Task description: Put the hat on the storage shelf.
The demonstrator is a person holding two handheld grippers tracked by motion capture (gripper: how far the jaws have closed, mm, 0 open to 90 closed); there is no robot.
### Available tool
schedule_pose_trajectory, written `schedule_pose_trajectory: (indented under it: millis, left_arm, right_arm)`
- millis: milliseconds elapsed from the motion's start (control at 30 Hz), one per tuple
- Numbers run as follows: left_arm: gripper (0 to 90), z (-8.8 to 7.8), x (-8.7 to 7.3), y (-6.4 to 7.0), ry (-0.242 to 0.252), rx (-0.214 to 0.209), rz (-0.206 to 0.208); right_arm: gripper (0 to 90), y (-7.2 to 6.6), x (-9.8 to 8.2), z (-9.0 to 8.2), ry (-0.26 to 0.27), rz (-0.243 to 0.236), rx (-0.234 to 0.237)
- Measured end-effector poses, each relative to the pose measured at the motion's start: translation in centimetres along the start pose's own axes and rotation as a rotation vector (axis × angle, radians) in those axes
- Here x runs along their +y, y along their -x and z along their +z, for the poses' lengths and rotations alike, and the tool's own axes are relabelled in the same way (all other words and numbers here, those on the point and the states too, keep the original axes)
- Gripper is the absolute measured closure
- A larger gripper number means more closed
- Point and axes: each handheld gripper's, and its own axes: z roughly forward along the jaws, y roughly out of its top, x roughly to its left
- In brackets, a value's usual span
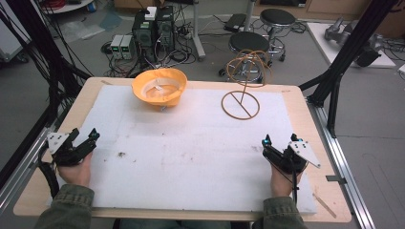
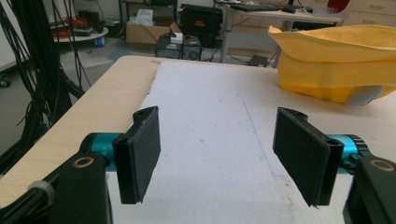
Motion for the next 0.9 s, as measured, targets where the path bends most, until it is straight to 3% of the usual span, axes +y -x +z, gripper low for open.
schedule_pose_trajectory:
  millis: [633,733,900]
  left_arm:
    - [31.8,-0.1,0.2,-0.1,-0.002,-0.007,-0.016]
    - [32.4,0.0,0.6,0.0,-0.008,-0.026,-0.026]
    - [32.7,0.6,1.7,0.5,-0.026,-0.06,-0.003]
  right_arm:
    - [9.1,0.0,0.0,-0.1,-0.006,0.024,0.021]
    - [9.1,-0.1,0.0,0.0,-0.006,0.023,0.025]
    - [9.1,-0.2,0.0,-0.3,-0.004,0.04,0.034]
